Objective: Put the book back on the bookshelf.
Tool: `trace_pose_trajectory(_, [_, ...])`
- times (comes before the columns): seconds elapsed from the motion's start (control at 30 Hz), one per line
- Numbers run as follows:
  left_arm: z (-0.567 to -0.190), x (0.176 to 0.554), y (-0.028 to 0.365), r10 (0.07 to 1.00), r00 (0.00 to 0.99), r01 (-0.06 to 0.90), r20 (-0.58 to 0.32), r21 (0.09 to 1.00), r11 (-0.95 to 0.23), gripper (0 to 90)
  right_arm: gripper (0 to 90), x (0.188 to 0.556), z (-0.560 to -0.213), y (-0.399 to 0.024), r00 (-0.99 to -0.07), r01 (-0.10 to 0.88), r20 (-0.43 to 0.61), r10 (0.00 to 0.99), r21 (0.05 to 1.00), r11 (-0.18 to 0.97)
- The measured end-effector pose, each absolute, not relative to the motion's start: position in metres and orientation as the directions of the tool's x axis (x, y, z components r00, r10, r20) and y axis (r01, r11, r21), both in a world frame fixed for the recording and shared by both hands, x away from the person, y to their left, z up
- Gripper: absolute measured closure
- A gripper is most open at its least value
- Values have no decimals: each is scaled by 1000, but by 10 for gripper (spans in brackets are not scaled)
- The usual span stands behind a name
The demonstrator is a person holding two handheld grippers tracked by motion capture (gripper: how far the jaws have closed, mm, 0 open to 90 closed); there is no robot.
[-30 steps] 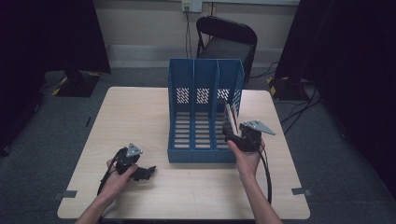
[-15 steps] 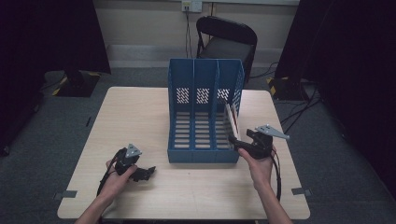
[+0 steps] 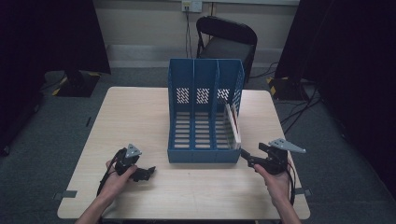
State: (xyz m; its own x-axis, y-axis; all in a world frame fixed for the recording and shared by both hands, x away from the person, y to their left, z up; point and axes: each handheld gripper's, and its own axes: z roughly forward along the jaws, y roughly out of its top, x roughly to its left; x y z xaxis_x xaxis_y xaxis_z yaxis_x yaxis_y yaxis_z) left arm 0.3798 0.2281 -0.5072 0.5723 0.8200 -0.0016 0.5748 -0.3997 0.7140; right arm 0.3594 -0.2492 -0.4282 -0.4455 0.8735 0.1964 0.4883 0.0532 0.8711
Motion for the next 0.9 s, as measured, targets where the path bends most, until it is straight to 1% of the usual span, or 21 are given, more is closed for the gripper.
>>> trace_pose_trajectory(0.07, [-507,380,228,821,572,576,-3,714,-399,1,141,351,-433,-252,-457,500,176,872,862,88])
trace_pose_trajectory(0.1, [-507,380,228,821,572,576,-3,714,-399,1,141,351,-433,-252,-457,500,176,872,862,88])
trace_pose_trajectory(0.13, [-507,380,228,821,571,575,-3,714,-398,1,141,345,-439,-253,-473,516,166,865,849,119])
trace_pose_trajectory(0.2, [-507,380,228,821,571,575,-3,714,-398,1,142,342,-443,-253,-481,521,167,861,844,127])
trace_pose_trajectory(0.3, [-507,379,228,822,569,576,-2,714,-397,1,144,336,-455,-252,-502,555,164,849,814,171])
trace_pose_trajectory(0.33, [-507,379,228,822,569,577,-3,714,-397,1,145,336,-463,-251,-510,579,161,845,791,198])
trace_pose_trajectory(0.37, [-507,379,228,822,569,577,-2,714,-398,1,145,336,-463,-251,-510,579,161,845,791,198])
trace_pose_trajectory(0.4, [-507,379,228,823,568,578,-3,714,-396,1,160,338,-469,-249,-514,604,169,841,767,215])
trace_pose_trajectory(0.5, [-507,379,228,823,568,577,-2,714,-397,1,170,341,-474,-241,-512,605,145,847,761,236])
trace_pose_trajectory(0.63, [-507,379,228,824,567,579,-4,714,-395,1,176,344,-481,-234,-524,628,148,839,732,264])
trace_pose_trajectory(0.7, [-507,379,228,824,567,578,-3,714,-396,1,219,346,-486,-229,-526,652,135,840,698,296])
trace_pose_trajectory(0.73, [-507,379,228,823,568,578,-2,714,-396,1,212,347,-488,-227,-529,650,116,840,693,313])
trace_pose_trajectory(0.77, [-507,379,228,823,569,577,-2,713,-398,0,224,348,-489,-224,-533,653,119,838,687,318])
trace_pose_trajectory(0.8, [-507,379,228,822,569,577,-2,713,-398,0,296,348,-490,-223,-537,656,124,835,684,320])
trace_pose_trajectory(0.83, [-507,379,228,823,568,578,-3,713,-397,0,294,348,-490,-222,-544,657,131,829,681,324])
trace_pose_trajectory(0.9, [-507,379,228,823,568,578,-2,713,-397,0,220,348,-494,-219,-552,651,119,825,680,338])
